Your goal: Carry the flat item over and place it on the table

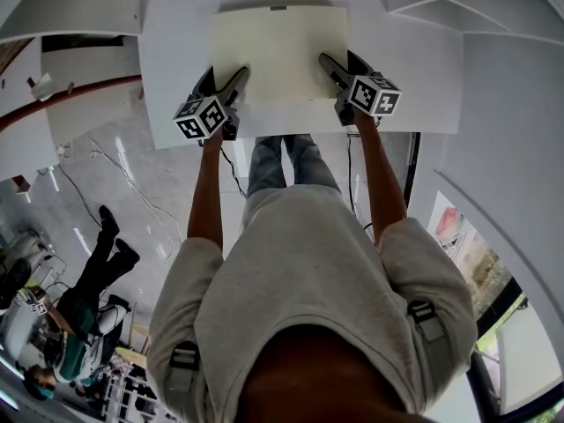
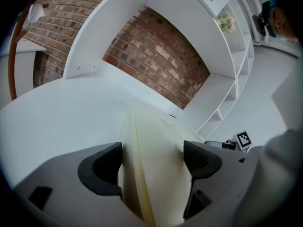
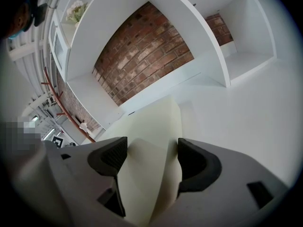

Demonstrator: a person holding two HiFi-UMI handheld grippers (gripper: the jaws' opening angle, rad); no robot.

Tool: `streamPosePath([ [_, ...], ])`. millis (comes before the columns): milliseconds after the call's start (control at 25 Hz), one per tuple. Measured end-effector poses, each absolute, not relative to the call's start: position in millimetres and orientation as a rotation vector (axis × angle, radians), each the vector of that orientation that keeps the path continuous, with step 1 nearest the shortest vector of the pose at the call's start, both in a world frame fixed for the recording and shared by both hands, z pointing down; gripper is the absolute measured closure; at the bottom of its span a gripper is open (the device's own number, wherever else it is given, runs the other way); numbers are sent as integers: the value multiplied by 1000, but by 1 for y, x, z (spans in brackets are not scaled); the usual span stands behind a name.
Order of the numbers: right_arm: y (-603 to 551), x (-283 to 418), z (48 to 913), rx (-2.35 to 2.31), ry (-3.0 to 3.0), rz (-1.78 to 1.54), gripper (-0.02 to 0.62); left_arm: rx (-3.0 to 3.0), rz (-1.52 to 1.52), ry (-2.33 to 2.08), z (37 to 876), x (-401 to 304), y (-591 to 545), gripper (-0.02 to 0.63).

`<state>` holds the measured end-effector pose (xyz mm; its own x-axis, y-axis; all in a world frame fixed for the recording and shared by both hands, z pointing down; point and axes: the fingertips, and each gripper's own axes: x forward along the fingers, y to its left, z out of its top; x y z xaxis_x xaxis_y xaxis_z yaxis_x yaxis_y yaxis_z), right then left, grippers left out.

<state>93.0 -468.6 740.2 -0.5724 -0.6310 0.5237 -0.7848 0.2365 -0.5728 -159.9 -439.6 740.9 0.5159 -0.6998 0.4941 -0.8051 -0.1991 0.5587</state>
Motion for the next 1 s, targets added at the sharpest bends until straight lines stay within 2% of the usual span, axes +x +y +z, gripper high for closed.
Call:
streamPosePath([
  [1000,-474,103,716,1446,-2328,1120,242,2015,189,-1301,721,-177,-443,189],
])
